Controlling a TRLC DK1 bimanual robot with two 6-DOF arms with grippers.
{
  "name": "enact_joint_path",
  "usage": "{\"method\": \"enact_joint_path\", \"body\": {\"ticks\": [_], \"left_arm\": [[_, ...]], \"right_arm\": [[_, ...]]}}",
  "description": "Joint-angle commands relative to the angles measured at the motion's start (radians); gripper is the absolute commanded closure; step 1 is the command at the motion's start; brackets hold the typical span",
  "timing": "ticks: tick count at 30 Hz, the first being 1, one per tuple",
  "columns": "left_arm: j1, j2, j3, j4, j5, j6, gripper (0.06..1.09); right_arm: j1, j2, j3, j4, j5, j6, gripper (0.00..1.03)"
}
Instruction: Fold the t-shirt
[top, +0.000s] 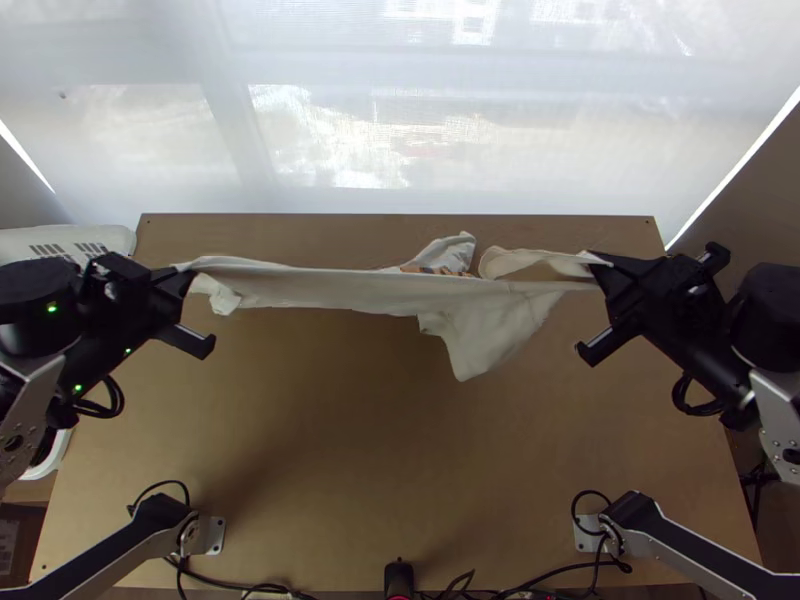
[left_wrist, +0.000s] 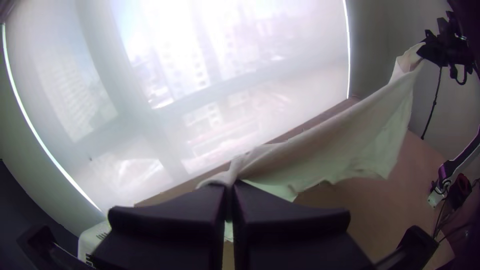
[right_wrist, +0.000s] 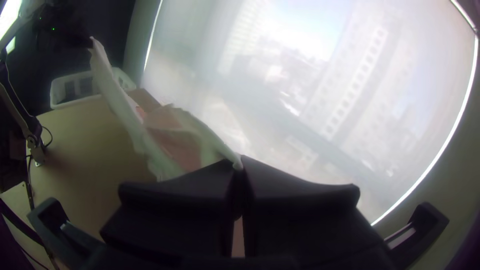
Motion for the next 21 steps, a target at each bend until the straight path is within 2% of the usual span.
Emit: {"method": "enact_joint_path", "body": {"ticks": [1, 7, 21], "left_arm": [[0.008, -0.041, 0.177, -0.016, -0.052, 0.098, 1.05], [0.052, -0.032, 0.319, 0.007, -0.094, 0.170, 1.05], [0.088, -0.064, 0.510, 0.016, -0.098, 0.145, 1.05]], "right_arm": [[0.021, -0.012, 0.159, 0.014, 0.022, -0.006, 1.00], [0.023, -0.013, 0.239, 0.050, 0.044, -0.009, 1.00], [0.023, -0.086, 0.345, 0.056, 0.048, -0.009, 1.00]]}}
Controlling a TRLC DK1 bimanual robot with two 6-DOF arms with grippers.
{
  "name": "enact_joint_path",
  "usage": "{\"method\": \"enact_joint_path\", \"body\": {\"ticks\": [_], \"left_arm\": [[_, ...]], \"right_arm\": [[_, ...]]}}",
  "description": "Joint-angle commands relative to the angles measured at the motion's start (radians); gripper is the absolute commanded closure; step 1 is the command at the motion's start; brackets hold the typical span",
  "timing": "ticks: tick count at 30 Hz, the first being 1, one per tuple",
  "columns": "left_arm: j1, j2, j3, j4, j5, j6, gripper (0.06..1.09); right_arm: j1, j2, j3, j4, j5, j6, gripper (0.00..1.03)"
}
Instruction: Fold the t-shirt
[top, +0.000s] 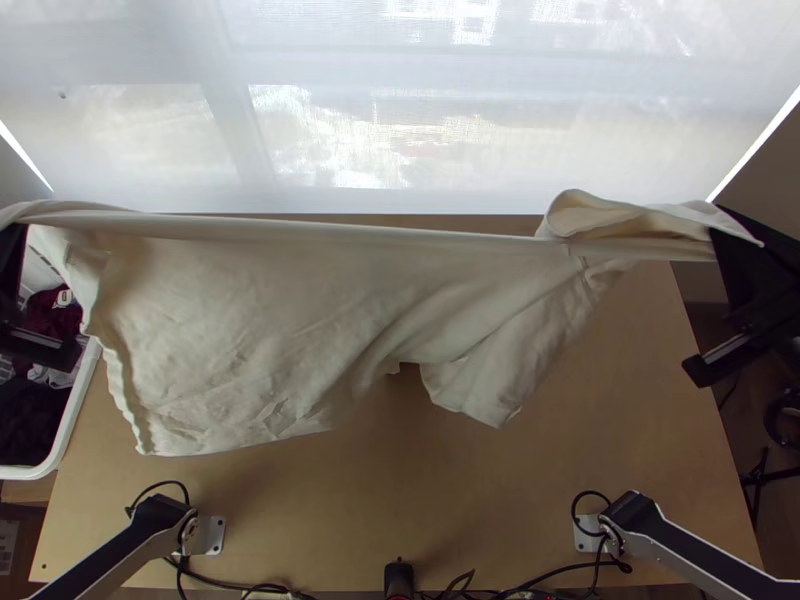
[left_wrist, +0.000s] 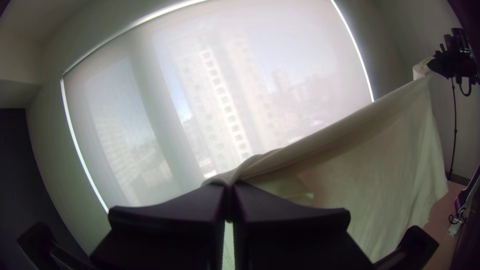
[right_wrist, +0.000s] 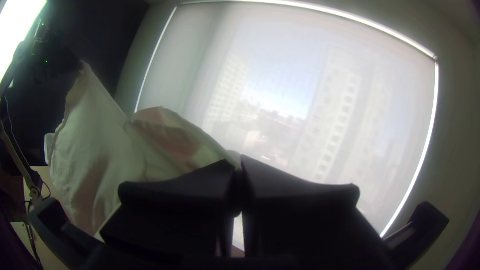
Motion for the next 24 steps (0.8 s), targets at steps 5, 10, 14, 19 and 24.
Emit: {"method": "enact_joint_path", "body": {"ticks": [5, 10, 14, 19, 24], "left_arm": [[0.011, -0.012, 0.125, 0.012, -0.009, -0.014, 1.05], [0.022, -0.003, 0.139, 0.018, -0.011, -0.018, 1.05], [0.040, 0.000, 0.133, 0.005, -0.011, -0.038, 1.05], [0.051, 0.005, 0.125, -0.008, -0.011, -0.044, 1.05], [0.074, 0.007, 0.127, -0.040, -0.011, -0.061, 1.05]], "right_arm": [[-0.002, -0.036, 0.113, -0.002, 0.009, -0.011, 1.00], [-0.003, -0.021, 0.191, 0.007, 0.008, -0.015, 1.00], [-0.005, -0.024, 0.241, -0.001, 0.005, -0.019, 1.00], [-0.019, -0.027, 0.330, -0.019, -0.009, -0.026, 1.00], [-0.104, -0.044, 0.375, -0.048, -0.101, -0.019, 1.00]]}}
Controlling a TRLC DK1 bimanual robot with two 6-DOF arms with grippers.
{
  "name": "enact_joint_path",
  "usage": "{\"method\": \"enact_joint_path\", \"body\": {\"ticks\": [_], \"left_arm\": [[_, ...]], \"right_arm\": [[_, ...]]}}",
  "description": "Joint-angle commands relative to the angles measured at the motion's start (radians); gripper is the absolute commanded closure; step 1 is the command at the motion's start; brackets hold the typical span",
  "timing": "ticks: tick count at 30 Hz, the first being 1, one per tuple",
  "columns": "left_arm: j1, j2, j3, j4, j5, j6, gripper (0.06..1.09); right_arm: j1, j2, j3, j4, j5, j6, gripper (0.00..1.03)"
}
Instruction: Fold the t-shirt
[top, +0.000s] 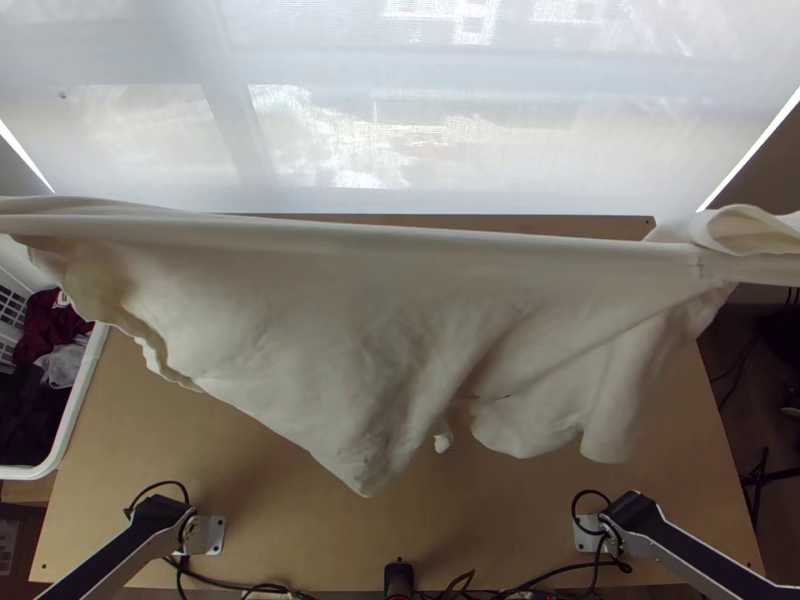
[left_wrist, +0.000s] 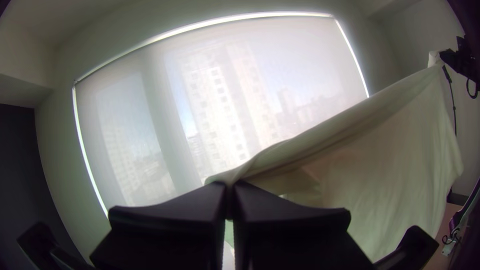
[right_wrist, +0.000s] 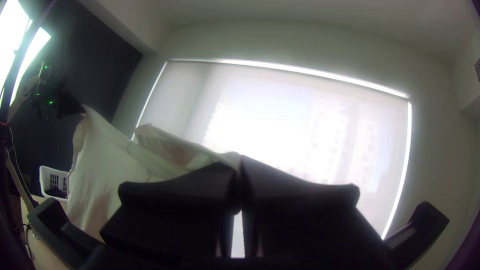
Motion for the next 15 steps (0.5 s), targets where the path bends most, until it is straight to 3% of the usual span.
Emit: {"method": "enact_joint_path", "body": {"ticks": [1, 7, 10, 15], "left_arm": [[0.025, 0.002, 0.002, -0.051, -0.006, -0.021, 1.05], [0.025, -0.005, 0.002, -0.156, -0.001, -0.024, 1.05], [0.025, -0.007, -0.027, -0.245, 0.046, -0.047, 1.05], [0.024, -0.077, -0.253, -0.263, 0.126, -0.051, 1.05]], "right_arm": [[-0.090, -0.030, 0.073, -0.042, -0.097, 0.013, 1.00], [-0.116, -0.114, -0.006, -0.160, -0.135, 0.047, 1.00], [-0.116, -0.140, -0.080, -0.177, -0.138, 0.079, 1.00], [-0.117, -0.143, -0.241, -0.171, -0.160, 0.160, 1.00]]}}
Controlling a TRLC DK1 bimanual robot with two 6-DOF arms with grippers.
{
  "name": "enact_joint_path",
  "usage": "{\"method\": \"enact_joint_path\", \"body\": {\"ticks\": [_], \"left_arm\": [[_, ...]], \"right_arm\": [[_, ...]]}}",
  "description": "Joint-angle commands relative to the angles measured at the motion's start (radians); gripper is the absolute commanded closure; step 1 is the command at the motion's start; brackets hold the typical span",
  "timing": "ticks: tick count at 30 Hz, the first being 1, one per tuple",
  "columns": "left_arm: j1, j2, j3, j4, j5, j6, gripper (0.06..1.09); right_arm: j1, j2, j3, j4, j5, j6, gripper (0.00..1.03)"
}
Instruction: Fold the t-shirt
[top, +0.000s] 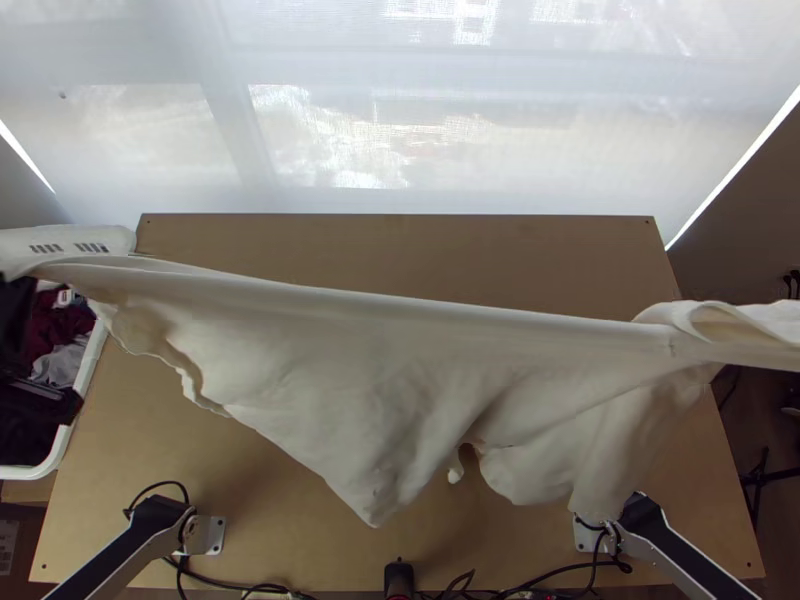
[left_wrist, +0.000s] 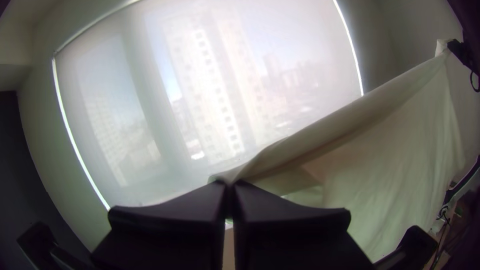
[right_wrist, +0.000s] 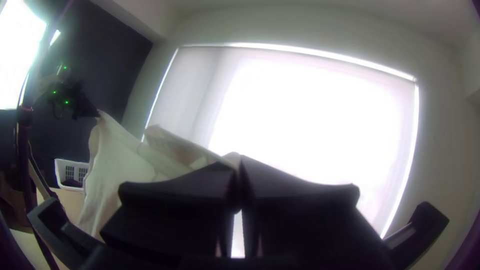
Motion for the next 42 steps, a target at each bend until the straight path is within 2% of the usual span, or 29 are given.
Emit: {"method": "enact_joint_path", "body": {"ticks": [1, 9, 14, 18, 22, 29, 42], "left_arm": [[0.000, -0.065, -0.234, -0.055, 0.083, -0.006, 1.05], [-0.006, -0.111, -0.627, 0.265, 0.099, 0.053, 1.05], [0.022, -0.089, -0.878, 0.535, 0.160, 0.022, 1.05], [0.048, -0.003, -1.022, 0.753, 0.163, -0.032, 1.05], [0.083, 0.110, -1.052, 0.899, 0.163, -0.085, 1.05], [0.169, 0.331, -1.022, 1.083, 0.163, -0.104, 1.05], [0.200, 0.652, -0.880, 1.144, 0.163, -0.108, 1.05]], "right_arm": [[-0.011, -0.027, -0.208, 0.004, -0.030, 0.091, 1.00], [-0.011, 0.064, -0.481, 0.219, -0.010, 0.121, 1.00], [-0.014, 0.151, -0.604, 0.348, 0.027, 0.120, 1.00], [-0.057, 0.217, -0.708, 0.461, 0.027, 0.118, 1.00], [-0.086, 0.298, -0.756, 0.535, 0.027, 0.118, 1.00], [-0.143, 0.495, -0.718, 0.653, 0.023, 0.118, 1.00], [-0.190, 0.845, -0.566, 0.757, 0.013, 0.117, 1.00]]}}
